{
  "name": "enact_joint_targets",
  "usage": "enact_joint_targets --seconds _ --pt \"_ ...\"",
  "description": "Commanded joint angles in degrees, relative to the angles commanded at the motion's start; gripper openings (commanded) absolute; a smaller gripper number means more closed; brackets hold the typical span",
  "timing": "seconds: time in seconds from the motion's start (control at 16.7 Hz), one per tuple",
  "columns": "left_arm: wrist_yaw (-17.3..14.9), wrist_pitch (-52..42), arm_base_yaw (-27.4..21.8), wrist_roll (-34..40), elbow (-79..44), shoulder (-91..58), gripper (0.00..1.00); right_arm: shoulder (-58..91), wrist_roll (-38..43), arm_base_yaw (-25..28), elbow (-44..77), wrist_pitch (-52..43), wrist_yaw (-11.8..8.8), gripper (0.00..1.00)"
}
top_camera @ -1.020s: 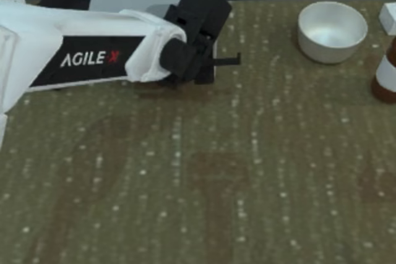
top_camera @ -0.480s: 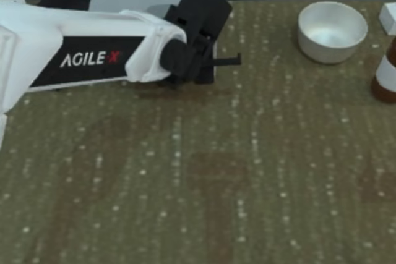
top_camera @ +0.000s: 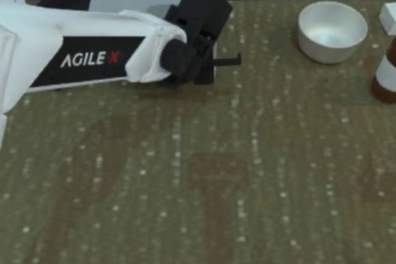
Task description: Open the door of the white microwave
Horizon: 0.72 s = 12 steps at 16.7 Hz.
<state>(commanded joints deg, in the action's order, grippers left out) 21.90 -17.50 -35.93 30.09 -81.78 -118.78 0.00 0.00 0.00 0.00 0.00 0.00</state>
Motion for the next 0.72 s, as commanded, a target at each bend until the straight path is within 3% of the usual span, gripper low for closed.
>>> enact_joint_targets --seconds 0.72 --pt "-1.5 1.7 0.2 -1.8 2.4 1.5 0.00 0.0 0.0 0.0 0.0 0.0 0.0 1.00"
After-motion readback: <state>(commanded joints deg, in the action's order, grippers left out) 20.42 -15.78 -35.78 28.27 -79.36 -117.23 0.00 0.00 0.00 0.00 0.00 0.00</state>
